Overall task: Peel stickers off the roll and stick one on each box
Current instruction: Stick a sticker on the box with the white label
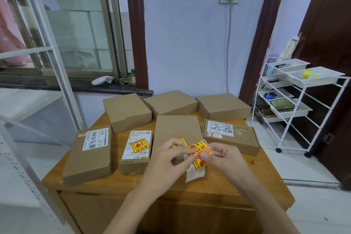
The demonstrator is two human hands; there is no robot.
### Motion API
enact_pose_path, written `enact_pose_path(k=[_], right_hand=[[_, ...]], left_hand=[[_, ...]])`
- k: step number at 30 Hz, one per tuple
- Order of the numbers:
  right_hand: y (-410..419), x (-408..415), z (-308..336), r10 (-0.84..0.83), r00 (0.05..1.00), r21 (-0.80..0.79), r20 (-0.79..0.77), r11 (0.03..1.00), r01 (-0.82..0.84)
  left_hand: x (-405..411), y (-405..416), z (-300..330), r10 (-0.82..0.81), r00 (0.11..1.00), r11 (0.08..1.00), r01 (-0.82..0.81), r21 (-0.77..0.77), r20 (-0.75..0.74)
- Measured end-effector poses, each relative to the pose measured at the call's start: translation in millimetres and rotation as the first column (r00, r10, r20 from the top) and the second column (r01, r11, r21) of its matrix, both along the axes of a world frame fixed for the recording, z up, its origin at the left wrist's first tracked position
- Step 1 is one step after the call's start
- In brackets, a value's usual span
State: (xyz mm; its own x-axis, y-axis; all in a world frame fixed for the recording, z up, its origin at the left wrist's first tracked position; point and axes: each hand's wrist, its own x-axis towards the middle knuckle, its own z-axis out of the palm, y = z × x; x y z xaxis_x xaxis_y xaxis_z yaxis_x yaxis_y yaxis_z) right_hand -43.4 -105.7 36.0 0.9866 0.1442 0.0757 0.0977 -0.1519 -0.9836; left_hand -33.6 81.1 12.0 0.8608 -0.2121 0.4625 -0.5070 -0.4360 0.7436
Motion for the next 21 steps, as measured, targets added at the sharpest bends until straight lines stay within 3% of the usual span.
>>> enact_pose_path(k=[9,21], right_hand=[[3.8,-3.7,-1.2,0.005,1.0,-0.022,-0.021,1.0,-0.006],[22.1,-2.4,-1.2,0.016,0.997,0.002,-0.07,1.0,-0.016]], left_hand=[[4.4,3.2,-2.0,-0.012,0.985,0.984,-0.019,-0.179,-0.173],[4.9,24.4,-1.1,0.038,0.976,0.951,-0.101,-0.292,-0.216]])
